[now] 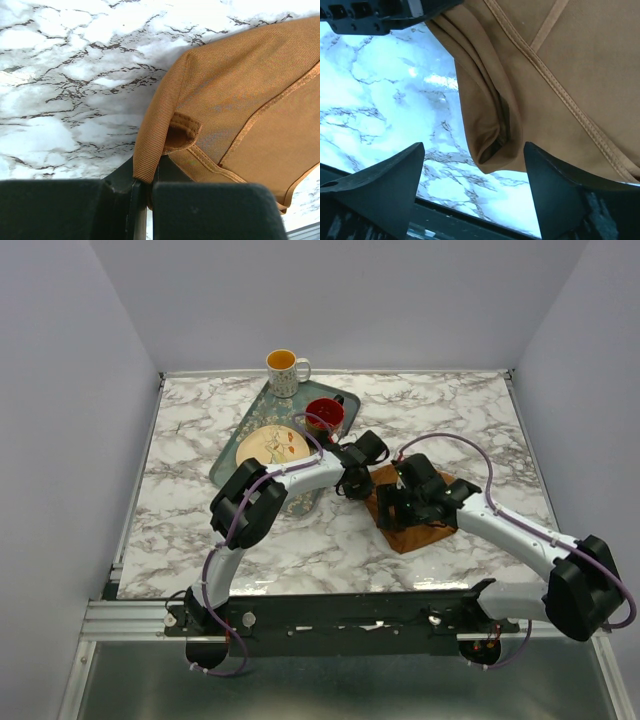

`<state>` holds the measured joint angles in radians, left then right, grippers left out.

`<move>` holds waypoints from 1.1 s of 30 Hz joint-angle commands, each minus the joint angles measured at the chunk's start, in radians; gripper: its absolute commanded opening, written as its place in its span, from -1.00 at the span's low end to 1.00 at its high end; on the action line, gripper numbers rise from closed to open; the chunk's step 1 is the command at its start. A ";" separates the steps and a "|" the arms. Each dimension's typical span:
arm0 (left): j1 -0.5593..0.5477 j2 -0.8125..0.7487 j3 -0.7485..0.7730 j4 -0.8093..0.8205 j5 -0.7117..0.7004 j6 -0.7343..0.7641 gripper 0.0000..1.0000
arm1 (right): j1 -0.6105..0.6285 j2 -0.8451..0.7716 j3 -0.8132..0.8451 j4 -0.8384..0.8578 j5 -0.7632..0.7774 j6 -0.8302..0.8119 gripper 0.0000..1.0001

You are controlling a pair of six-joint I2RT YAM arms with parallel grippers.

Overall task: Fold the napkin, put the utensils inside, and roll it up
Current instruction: Roll the napkin with the utensil

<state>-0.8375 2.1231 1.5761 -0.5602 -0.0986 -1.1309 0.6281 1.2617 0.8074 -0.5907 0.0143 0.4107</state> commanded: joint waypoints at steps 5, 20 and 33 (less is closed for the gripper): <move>-0.005 0.018 -0.010 -0.056 -0.067 -0.001 -1.00 | -0.001 0.151 0.068 0.109 0.013 -0.095 0.83; -0.003 0.012 -0.008 -0.056 -0.061 -0.015 -1.00 | 0.033 0.174 0.024 0.198 0.046 -0.041 0.36; -0.003 0.012 -0.019 -0.055 -0.058 -0.015 -1.00 | 0.064 0.105 0.038 0.089 0.222 -0.019 0.47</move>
<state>-0.8333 2.1227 1.5764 -0.5663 -0.1078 -1.1461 0.6800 1.4509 0.8032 -0.4217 0.1204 0.4118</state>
